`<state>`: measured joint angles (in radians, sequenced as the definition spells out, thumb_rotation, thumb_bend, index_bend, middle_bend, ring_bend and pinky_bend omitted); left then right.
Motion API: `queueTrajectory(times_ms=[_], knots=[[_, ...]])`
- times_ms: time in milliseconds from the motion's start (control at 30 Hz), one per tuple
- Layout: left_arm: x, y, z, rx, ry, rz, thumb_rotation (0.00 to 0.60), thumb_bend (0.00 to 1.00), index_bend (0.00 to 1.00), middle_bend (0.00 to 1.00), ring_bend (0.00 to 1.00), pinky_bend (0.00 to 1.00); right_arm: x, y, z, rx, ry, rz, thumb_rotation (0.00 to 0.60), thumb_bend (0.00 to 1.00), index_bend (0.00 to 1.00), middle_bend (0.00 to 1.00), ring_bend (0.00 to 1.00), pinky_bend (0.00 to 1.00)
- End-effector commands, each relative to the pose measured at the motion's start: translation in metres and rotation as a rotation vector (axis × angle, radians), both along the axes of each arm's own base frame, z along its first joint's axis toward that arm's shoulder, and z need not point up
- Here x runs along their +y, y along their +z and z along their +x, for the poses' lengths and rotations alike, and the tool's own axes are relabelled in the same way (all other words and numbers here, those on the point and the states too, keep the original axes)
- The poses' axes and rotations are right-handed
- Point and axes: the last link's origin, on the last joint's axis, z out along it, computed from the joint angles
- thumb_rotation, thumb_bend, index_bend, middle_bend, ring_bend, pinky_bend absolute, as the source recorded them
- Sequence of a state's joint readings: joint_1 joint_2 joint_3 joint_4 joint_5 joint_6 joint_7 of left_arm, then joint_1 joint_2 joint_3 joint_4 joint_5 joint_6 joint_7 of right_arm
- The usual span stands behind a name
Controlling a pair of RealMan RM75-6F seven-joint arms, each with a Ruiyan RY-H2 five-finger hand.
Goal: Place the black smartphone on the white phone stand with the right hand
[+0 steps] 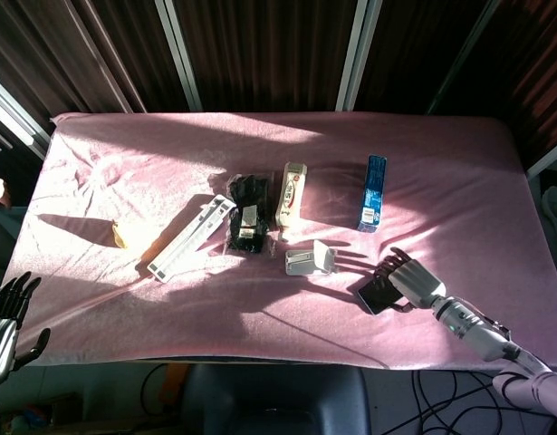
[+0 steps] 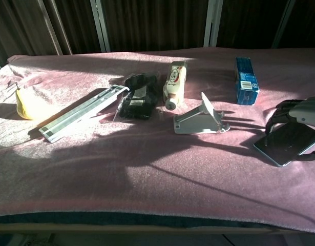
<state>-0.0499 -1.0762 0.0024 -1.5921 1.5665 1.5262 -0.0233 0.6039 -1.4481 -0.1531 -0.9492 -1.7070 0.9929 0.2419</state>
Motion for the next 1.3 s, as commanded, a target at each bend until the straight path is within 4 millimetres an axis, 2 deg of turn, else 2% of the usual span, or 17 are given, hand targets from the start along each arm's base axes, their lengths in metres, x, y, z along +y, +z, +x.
queueTrajectory(times_ms=[33, 333, 667, 900, 1000, 1167, 1300], knots=[[0.0, 0.0, 0.0, 0.0, -0.001, 0.0, 0.6, 0.36, 0.0, 0.0, 0.0, 0.12, 0.0, -0.001, 0.0, 0.002, 0.004, -0.004, 0.6, 0.36, 0.75, 0.6, 0.36, 0.28], [0.001, 0.001, 0.0, -0.002, -0.003, 0.002, 0.6, 0.36, 0.0, 0.0, 0.0, 0.12, 0.003, 0.006, 0.011, -0.008, 0.124, -0.071, 0.6, 0.36, 0.87, 0.69, 0.43, 0.36], [0.001, 0.001, 0.0, -0.005, -0.003, 0.005, 0.6, 0.36, 0.0, 0.0, 0.0, 0.12, 0.004, 0.014, 0.026, -0.057, 0.171, -0.132, 0.6, 0.36, 0.94, 0.74, 0.47, 0.38], [0.002, 0.002, 0.0, -0.006, -0.001, 0.004, 0.6, 0.36, 0.0, 0.0, 0.0, 0.12, -0.01, 0.028, 0.044, -0.306, 0.07, -0.246, 0.6, 0.36, 0.98, 0.77, 0.5, 0.4], [0.003, 0.001, 0.0, -0.005, -0.002, 0.0, 0.6, 0.36, 0.0, 0.0, 0.0, 0.12, -0.02, 0.028, 0.056, -0.493, -0.009, -0.306, 0.6, 0.36, 0.98, 0.77, 0.51, 0.4], [0.004, -0.001, 0.001, -0.002, -0.005, -0.005, 0.6, 0.36, 0.0, 0.0, 0.0, 0.12, -0.03, 0.008, 0.079, -0.88, -0.229, -0.321, 0.6, 0.36, 0.98, 0.77, 0.51, 0.4], [0.004, -0.001, 0.002, -0.001, -0.007, -0.006, 0.6, 0.36, 0.0, 0.0, 0.0, 0.12, -0.031, -0.018, 0.097, -1.082, -0.389, -0.277, 0.6, 0.36, 0.98, 0.77, 0.52, 0.4]])
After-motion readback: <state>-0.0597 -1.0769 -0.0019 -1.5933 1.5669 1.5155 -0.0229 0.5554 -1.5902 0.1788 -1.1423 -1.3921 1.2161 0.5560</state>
